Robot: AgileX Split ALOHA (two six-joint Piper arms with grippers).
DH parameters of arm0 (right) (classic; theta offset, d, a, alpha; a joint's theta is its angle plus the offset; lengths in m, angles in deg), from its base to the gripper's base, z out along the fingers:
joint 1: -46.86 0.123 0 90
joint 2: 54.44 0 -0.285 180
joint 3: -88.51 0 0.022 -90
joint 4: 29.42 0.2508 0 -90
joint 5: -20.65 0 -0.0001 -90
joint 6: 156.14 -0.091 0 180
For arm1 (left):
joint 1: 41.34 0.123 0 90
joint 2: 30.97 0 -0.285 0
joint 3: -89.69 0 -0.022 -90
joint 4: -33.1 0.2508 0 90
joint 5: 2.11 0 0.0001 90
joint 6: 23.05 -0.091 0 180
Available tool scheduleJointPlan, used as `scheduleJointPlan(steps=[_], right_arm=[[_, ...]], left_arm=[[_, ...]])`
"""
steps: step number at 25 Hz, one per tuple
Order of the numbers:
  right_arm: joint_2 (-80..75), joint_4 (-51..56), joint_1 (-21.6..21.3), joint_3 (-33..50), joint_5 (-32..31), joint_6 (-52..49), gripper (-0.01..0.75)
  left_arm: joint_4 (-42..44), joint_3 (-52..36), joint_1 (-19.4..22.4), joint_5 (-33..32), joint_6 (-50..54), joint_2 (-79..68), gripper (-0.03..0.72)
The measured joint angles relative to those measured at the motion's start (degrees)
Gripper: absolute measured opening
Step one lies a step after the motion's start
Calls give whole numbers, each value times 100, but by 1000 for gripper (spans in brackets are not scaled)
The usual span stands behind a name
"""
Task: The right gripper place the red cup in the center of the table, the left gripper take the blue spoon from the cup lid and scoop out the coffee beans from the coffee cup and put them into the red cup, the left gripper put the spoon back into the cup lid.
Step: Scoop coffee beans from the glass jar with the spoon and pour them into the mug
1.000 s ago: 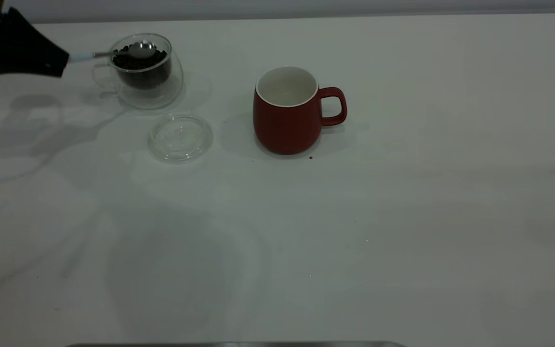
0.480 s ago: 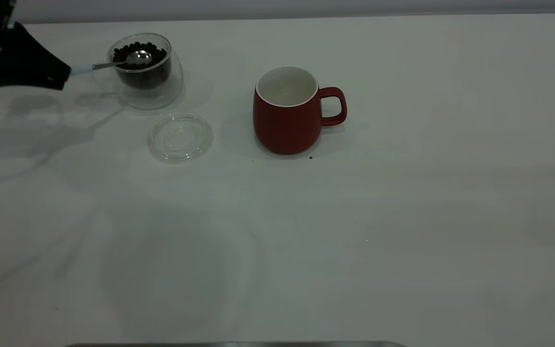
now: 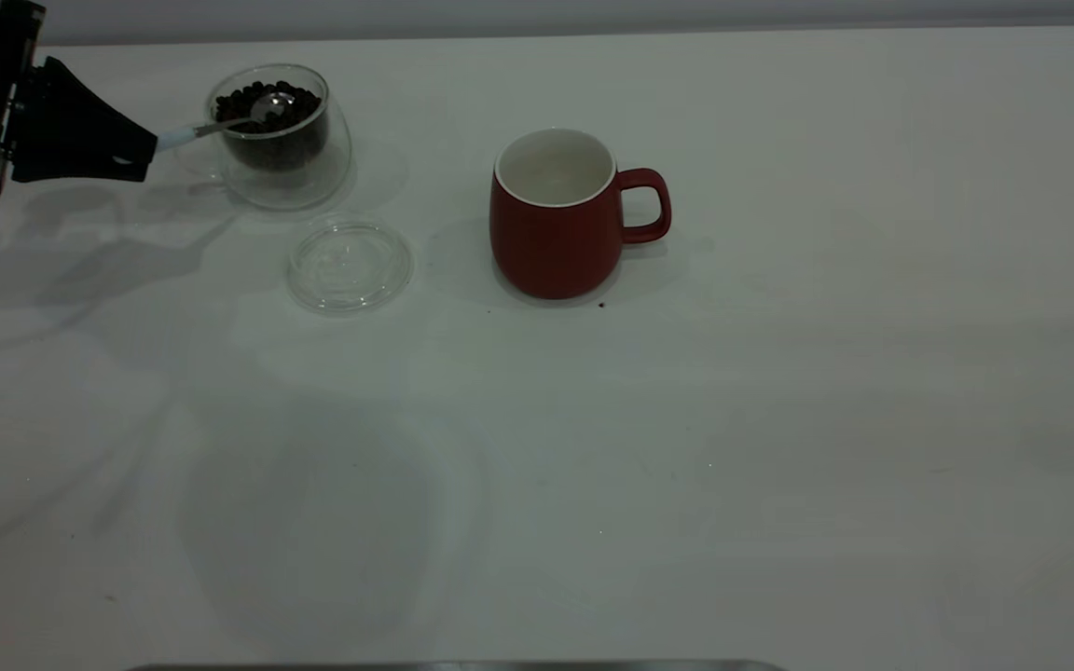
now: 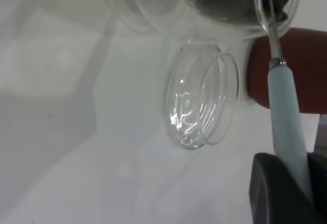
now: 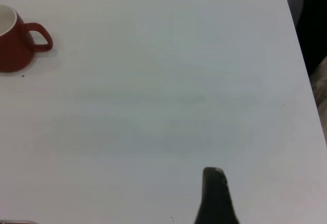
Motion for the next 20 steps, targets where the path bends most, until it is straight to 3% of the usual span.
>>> scheduleJointPlan(steps=[20], right_arm=[[0,0,0,0,0,0,573]], left_arm=[[28,0,1,-390,371,-91,126]])
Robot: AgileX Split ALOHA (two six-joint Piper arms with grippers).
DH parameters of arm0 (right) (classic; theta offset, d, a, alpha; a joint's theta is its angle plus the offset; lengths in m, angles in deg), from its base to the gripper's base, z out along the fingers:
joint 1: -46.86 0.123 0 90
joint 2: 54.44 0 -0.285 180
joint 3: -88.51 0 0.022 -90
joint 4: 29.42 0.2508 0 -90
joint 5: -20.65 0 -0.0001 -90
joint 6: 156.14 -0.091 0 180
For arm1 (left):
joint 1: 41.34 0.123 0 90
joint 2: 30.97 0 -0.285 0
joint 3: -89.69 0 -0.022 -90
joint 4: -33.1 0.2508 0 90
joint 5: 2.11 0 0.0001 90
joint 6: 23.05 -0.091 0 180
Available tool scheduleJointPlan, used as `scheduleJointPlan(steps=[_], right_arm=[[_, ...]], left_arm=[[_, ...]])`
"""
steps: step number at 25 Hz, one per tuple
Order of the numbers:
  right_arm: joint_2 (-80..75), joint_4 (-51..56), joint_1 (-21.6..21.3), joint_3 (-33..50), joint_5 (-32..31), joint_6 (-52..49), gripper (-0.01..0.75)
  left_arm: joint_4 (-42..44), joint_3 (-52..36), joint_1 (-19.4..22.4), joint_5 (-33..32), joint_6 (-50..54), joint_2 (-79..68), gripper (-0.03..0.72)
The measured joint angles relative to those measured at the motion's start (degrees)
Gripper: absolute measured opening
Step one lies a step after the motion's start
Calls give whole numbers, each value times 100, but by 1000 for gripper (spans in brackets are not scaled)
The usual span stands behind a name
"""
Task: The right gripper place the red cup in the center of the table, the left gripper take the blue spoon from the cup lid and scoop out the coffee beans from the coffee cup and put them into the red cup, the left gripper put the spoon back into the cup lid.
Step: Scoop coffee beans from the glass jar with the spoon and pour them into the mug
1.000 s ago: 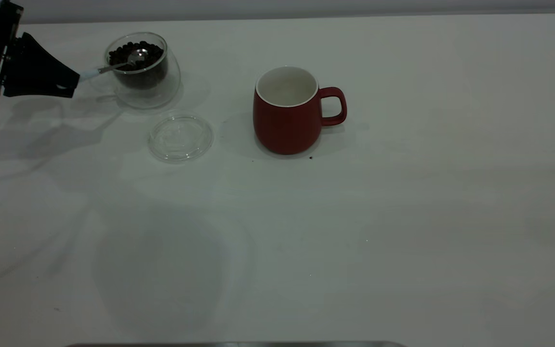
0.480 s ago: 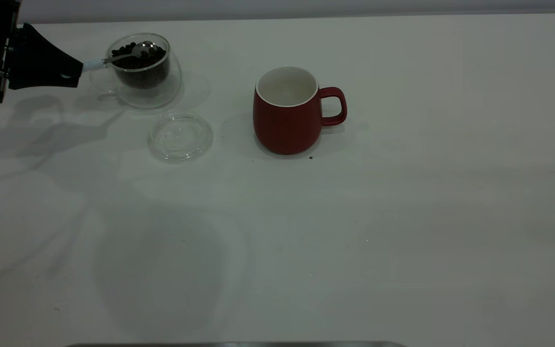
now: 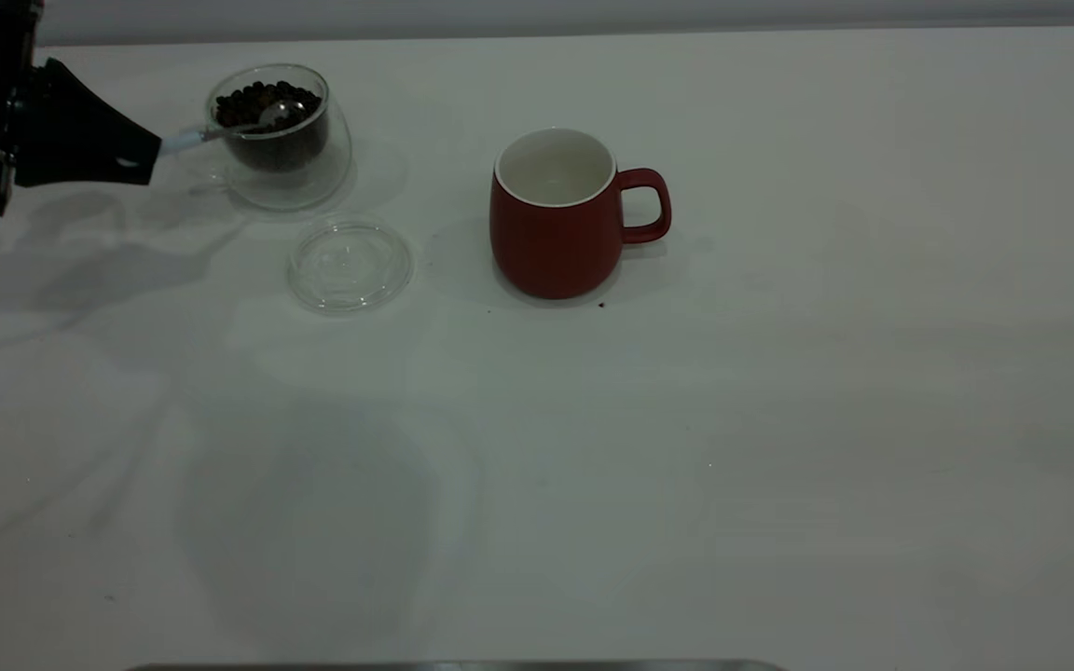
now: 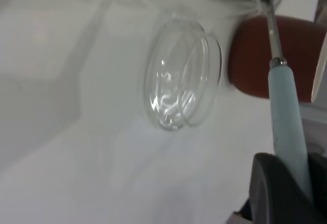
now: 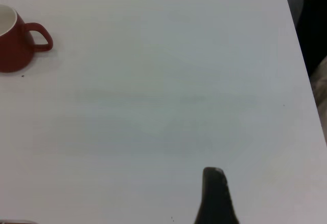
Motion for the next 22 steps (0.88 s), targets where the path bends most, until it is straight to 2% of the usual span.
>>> scheduleJointPlan(steps=[13,22], right_arm=[[0,0,0,0,0,0,573],[0,0,0,0,0,0,573]], left_arm=[[-1,0,41,-163,0,-19,126],[-302,0,409,-191,-140,-25,126]])
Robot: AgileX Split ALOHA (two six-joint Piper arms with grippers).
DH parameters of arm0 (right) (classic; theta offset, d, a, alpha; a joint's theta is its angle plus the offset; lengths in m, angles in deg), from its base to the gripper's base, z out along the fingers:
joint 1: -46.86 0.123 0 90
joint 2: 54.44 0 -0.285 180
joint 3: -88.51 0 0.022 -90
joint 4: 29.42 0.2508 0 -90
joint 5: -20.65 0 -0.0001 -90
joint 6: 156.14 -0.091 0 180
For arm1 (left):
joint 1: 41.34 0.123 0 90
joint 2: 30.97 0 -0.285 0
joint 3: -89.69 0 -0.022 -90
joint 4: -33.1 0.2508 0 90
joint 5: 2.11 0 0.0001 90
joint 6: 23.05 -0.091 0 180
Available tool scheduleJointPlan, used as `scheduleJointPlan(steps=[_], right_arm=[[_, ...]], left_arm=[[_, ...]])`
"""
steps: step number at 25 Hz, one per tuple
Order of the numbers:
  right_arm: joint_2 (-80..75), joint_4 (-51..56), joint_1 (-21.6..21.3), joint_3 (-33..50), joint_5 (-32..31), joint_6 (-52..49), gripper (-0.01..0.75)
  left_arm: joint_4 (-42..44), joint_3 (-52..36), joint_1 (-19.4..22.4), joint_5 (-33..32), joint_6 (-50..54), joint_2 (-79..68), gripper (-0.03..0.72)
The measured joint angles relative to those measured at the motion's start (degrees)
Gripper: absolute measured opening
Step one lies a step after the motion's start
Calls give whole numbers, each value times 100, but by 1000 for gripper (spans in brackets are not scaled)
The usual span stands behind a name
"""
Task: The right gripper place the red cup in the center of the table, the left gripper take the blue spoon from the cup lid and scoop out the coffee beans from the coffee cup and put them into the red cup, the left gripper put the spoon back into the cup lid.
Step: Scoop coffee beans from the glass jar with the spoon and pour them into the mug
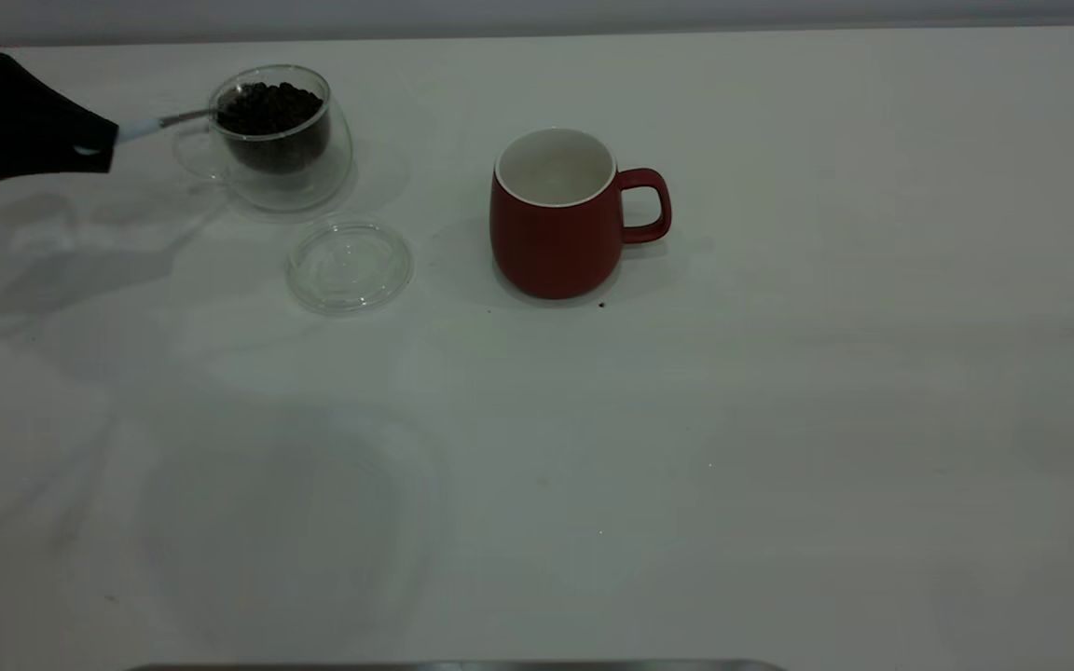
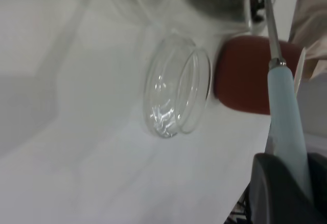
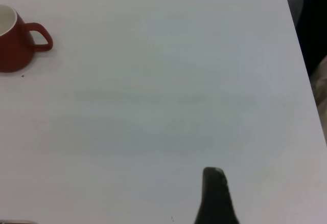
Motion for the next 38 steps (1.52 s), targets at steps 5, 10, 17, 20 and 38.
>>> scheduleJointPlan(steps=[5,10,17,20,38], right_arm=[[0,0,0,0,0,0,573],[0,0,0,0,0,0,573],[0,0,0,0,0,0,573],[0,0,0,0,0,0,573],[0,0,0,0,0,0,573]], left_arm=[[-45,0,-5,0,-100,0,126],[-50,0,-5,0,-100,0,126],[-55,0,-5,0,-5,0,126],[-55,0,-5,0,33,0,126],[-40,0,-217,-13,141,259,126]])
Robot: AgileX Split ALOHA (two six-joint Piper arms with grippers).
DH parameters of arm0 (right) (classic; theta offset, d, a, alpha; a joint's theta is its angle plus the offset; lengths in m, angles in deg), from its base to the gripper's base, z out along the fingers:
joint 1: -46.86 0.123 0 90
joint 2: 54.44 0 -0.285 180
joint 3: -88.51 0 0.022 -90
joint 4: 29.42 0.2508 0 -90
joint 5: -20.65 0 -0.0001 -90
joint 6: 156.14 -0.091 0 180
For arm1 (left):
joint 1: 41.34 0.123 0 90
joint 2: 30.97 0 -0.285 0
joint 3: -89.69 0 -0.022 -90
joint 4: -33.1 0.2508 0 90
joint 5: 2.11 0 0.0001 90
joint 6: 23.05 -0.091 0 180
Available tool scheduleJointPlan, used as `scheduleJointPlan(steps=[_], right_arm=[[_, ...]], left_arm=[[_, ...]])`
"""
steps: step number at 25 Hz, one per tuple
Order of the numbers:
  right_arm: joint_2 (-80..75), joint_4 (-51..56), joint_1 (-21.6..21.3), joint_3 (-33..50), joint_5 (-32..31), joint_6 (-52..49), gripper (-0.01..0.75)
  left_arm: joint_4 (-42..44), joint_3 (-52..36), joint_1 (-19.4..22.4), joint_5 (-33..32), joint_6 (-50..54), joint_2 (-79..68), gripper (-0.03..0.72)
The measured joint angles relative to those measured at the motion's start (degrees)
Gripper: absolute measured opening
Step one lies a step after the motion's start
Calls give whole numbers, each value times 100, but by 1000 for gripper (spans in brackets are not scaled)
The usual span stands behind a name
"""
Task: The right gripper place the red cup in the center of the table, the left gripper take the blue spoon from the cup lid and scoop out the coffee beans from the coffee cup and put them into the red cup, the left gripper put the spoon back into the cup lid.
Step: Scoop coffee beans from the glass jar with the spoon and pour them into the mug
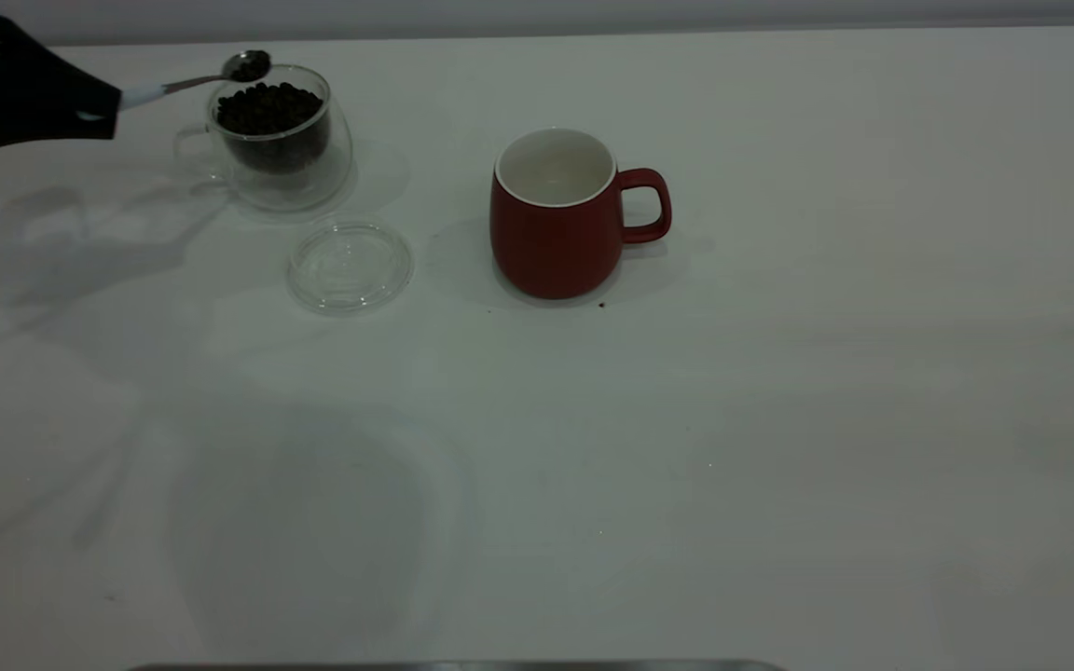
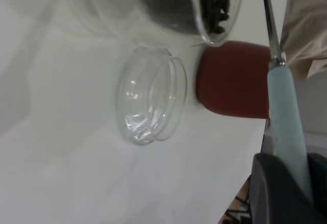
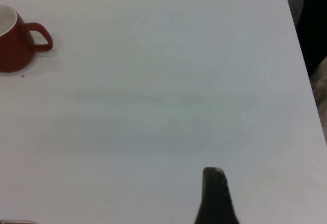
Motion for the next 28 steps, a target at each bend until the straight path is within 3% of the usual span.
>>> scheduleJointPlan(steps=[16,28], right_arm=[[0,0,0,0,0,0,573],[0,0,0,0,0,0,573]], left_arm=[[2,0,-1174,-6,41,52,126],[-153,0,-1515,-6,43,52,126]])
